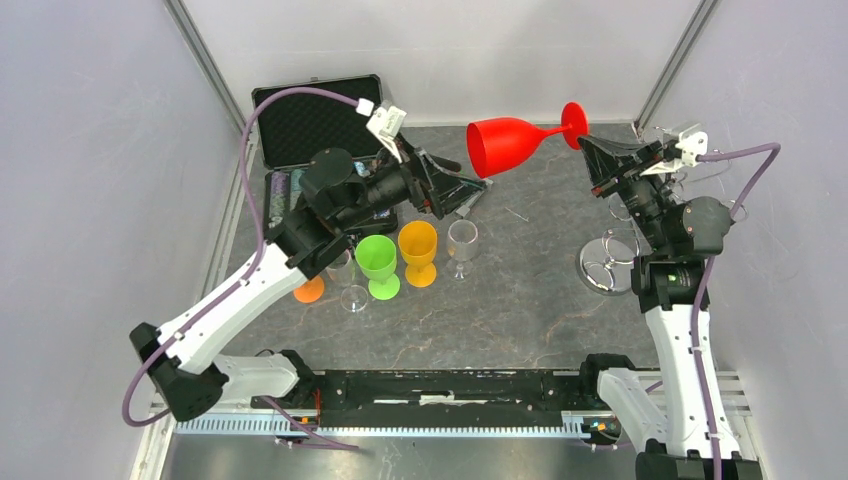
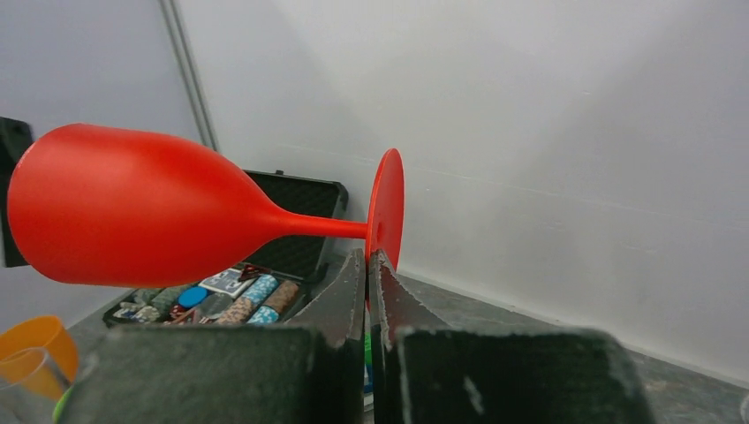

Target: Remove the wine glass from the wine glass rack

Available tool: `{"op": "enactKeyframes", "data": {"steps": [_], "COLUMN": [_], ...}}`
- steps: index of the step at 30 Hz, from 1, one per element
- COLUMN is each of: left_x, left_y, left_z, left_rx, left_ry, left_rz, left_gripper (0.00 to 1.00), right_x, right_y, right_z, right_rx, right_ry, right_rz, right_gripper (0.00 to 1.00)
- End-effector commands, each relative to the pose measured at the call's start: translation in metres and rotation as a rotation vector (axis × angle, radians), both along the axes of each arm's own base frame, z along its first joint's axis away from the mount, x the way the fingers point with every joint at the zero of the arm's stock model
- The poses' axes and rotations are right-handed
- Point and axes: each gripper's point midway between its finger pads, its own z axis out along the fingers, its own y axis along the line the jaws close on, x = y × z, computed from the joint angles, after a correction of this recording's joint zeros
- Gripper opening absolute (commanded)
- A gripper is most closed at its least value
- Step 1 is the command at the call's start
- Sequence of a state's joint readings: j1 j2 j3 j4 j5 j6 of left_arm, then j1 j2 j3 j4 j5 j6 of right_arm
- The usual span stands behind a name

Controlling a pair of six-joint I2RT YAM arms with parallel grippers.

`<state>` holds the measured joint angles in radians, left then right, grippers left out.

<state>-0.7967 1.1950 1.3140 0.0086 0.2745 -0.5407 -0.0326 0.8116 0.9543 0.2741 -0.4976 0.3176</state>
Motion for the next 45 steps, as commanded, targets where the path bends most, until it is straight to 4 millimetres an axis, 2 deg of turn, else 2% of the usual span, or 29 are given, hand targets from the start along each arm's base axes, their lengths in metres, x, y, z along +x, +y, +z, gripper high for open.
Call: {"op": "enactKeyframes", "data": {"steps": [1,10,12,14,16,20,28,29,32,36,39,45], "left_x": [-0.013,-0.005,-0.004,-0.001,0.001,0.004,0.011,0.011,0.011,0.013,0.017,0.007], "left_y": [-0.015,-0.029,-0.031,-0.032,-0.033,-0.036,-0.033,-0.032,-0.028,-0.021,-0.016,-0.033], "left_z": [0.048,0.053,0.053,0.052,0.052,0.049,0.041,0.04,0.039,0.034,0.025,-0.03], "left_rx": [-0.159,-0.207,-0.204,-0.201,-0.2,-0.192,-0.153,-0.148,-0.131,-0.091,-0.028,0.306], "left_ry": [-0.002,0.031,0.027,0.023,0.022,0.034,0.036,0.034,0.017,-0.003,-0.02,-0.026], "left_rz": [-0.124,-0.157,-0.16,-0.148,-0.143,-0.146,-0.094,-0.09,-0.074,-0.035,0.005,-0.002], "left_gripper": [0.91,0.6,0.47,0.41,0.25,0.04,0.02,0.02,0.02,0.02,0.02,0.02], "right_x": [-0.015,-0.003,-0.003,0.0,0.003,0.007,0.011,0.011,0.01,0.001,-0.009,-0.032], "right_y": [0.013,0.015,0.023,0.022,0.023,0.025,0.022,0.021,0.019,0.019,0.018,0.015], "right_z": [0.019,0.002,-0.001,-0.004,-0.007,-0.012,-0.017,-0.017,-0.016,-0.009,0.0,0.021], "right_rx": [0.024,0.007,0.002,-0.006,-0.016,-0.023,-0.048,-0.055,-0.065,-0.078,-0.084,-0.073], "right_ry": [-0.078,-0.04,-0.034,-0.024,-0.014,-0.001,0.004,0.002,-0.011,-0.07,-0.125,-0.208], "right_rz": [0.083,0.078,0.099,0.086,0.079,0.075,0.041,0.037,0.023,0.02,0.012,0.0], "right_gripper": [0.0,0.0,0.0,0.0,0.0,0.0,0.0,0.04,0.31,0.53,0.6,0.62]}}
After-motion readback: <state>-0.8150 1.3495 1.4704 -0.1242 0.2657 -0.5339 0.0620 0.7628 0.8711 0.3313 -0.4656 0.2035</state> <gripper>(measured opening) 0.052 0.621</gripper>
